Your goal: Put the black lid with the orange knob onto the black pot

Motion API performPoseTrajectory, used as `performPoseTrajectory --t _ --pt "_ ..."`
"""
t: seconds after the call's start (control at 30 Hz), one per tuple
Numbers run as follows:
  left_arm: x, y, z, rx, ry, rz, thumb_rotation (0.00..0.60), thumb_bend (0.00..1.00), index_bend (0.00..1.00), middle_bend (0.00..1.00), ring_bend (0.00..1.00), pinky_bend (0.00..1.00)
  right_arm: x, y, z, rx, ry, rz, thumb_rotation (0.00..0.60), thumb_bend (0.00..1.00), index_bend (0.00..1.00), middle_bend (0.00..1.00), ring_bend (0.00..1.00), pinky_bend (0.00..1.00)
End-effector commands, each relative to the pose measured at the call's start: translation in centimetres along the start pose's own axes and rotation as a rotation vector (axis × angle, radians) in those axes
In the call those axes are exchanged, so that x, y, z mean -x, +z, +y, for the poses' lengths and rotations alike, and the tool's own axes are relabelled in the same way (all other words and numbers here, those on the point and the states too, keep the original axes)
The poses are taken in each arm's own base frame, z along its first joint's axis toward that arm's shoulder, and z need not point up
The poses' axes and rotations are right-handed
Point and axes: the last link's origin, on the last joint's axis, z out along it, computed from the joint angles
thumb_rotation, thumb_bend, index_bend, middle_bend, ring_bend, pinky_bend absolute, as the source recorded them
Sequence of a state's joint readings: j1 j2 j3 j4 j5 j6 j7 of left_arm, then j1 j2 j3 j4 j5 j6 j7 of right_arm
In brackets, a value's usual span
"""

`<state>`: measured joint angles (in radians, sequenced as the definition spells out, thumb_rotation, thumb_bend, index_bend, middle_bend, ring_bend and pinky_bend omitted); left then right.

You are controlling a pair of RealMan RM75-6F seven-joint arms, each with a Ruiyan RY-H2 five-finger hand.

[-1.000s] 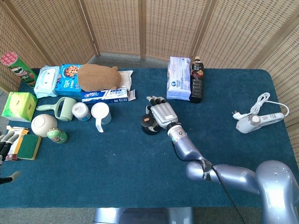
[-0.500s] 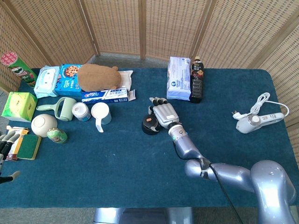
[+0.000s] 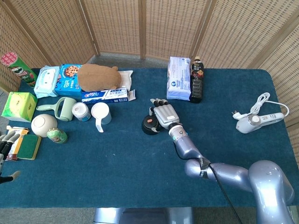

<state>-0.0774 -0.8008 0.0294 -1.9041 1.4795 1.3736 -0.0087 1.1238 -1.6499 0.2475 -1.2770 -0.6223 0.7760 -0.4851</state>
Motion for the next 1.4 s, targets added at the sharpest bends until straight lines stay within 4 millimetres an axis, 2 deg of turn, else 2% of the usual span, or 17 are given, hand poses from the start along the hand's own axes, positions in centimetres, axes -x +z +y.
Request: performPoseTrajectory --t 0.03,0.3,0.57,0.77,0.97,1.13,1.27,1.4 --pt "0.0 0.0 0.0 0.002 0.000 -0.001 0.600 0.17 0.00 0.00 0.00 0.11 0.0 0.0 0.0 0.000 -0.002 -0.001 0.524 0.31 0.41 0.04 0.07 0.07" --pt "-0.1 -0.1 0.0 0.003 -0.003 0.003 0.600 0.17 0.00 0.00 0.00 0.11 -0.3 -0.2 0.1 -0.004 0.003 0.000 0.525 0.31 0.26 0.03 0.06 0.07" --pt "-0.1 -0.2 0.1 0.008 -0.004 0.002 0.600 0.17 0.00 0.00 0.00 0.11 -0.6 -0.6 0.1 -0.008 0.007 0.007 0.523 0.31 0.23 0.03 0.06 0.07" --pt "-0.1 -0.2 0.1 0.009 -0.005 0.001 0.600 0.17 0.00 0.00 0.00 0.11 -2.1 -1.8 -0.5 -0.053 0.025 0.038 0.526 0.31 0.23 0.03 0.06 0.07" --pt "-0.3 -0.4 0.0 0.013 -0.011 0.009 0.600 0.17 0.00 0.00 0.00 0.11 -4.6 -5.0 0.2 -0.105 0.010 0.116 0.526 0.30 0.23 0.03 0.06 0.07" --pt "-0.4 -0.7 0.0 0.023 -0.015 0.014 0.600 0.17 0.00 0.00 0.00 0.11 -6.0 -8.5 2.3 -0.122 -0.015 0.197 0.523 0.19 0.17 0.04 0.07 0.07" --pt "-0.4 -1.0 0.0 0.031 -0.014 0.017 0.600 0.17 0.00 0.00 0.00 0.11 -6.6 -11.7 5.4 -0.103 -0.036 0.285 0.515 0.11 0.13 0.04 0.07 0.07" --pt "-0.5 -1.3 0.0 0.033 -0.011 0.028 0.600 0.17 0.00 0.00 0.00 0.11 -6.5 -14.8 9.0 -0.067 -0.048 0.345 0.489 0.08 0.13 0.04 0.07 0.07"
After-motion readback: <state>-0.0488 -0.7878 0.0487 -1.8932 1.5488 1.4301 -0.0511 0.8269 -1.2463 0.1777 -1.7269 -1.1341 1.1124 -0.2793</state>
